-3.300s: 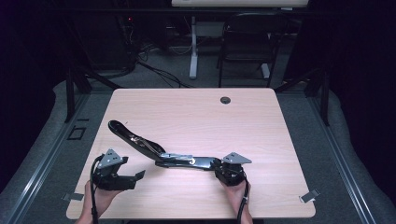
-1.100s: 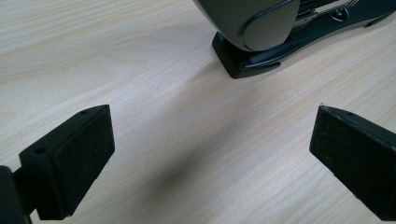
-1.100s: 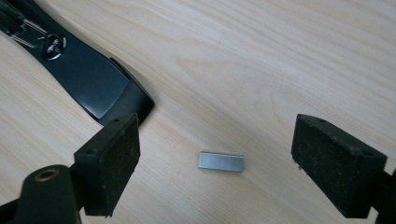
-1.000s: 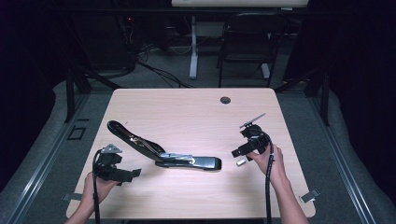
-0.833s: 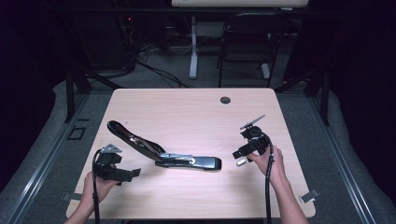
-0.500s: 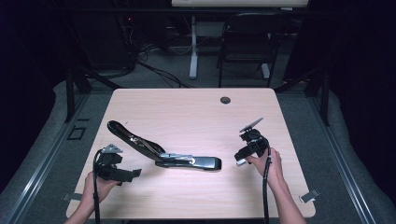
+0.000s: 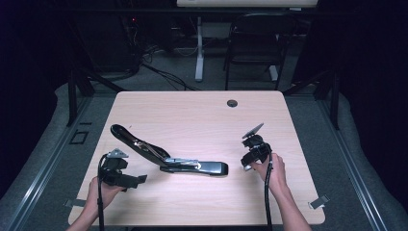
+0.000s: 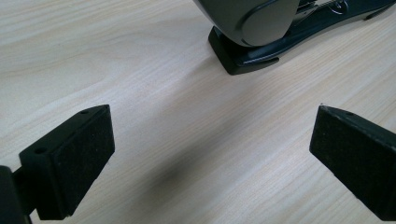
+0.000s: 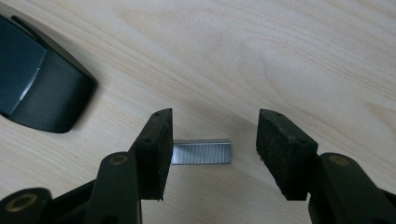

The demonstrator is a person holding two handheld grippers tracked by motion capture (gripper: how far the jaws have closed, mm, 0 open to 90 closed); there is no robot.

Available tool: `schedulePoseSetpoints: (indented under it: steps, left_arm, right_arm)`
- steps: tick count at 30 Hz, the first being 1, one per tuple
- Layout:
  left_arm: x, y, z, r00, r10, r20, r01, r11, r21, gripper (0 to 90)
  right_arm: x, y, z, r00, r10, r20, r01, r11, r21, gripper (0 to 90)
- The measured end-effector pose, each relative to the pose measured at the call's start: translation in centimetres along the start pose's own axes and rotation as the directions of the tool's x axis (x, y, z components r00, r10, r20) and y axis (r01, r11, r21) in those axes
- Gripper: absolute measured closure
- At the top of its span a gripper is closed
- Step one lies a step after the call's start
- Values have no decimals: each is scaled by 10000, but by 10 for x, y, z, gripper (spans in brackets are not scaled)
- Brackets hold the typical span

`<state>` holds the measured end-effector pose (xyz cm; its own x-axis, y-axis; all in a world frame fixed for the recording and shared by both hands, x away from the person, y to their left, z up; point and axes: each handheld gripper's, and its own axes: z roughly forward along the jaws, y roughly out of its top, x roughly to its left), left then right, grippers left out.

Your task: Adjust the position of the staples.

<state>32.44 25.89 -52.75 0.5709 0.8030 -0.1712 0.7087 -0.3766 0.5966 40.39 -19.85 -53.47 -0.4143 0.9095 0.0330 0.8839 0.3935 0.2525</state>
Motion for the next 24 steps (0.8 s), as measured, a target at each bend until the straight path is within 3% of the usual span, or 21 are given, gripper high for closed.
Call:
schedulePoseSetpoints:
  steps: [5,15,23,24]
  left_arm:
    - [-1,0,1,10000,-12,-7,12,10000,-4,1]
    - [-1,1,2,10000,28,1,-28,10000,12,1]
    - [-1,0,1,10000,14,-8,-14,10000,-26,1]
    - [-1,0,1,10000,25,-8,-25,10000,-16,2]
  right_arm:
    - [1,1,3,9998,-112,167,109,9998,163,461]
    - [1,1,3,9997,-96,223,98,9999,-81,451]
    - [2,1,4,9992,-259,320,250,9992,301,452]
    - [3,0,6,9995,-45,328,42,10000,67,453]
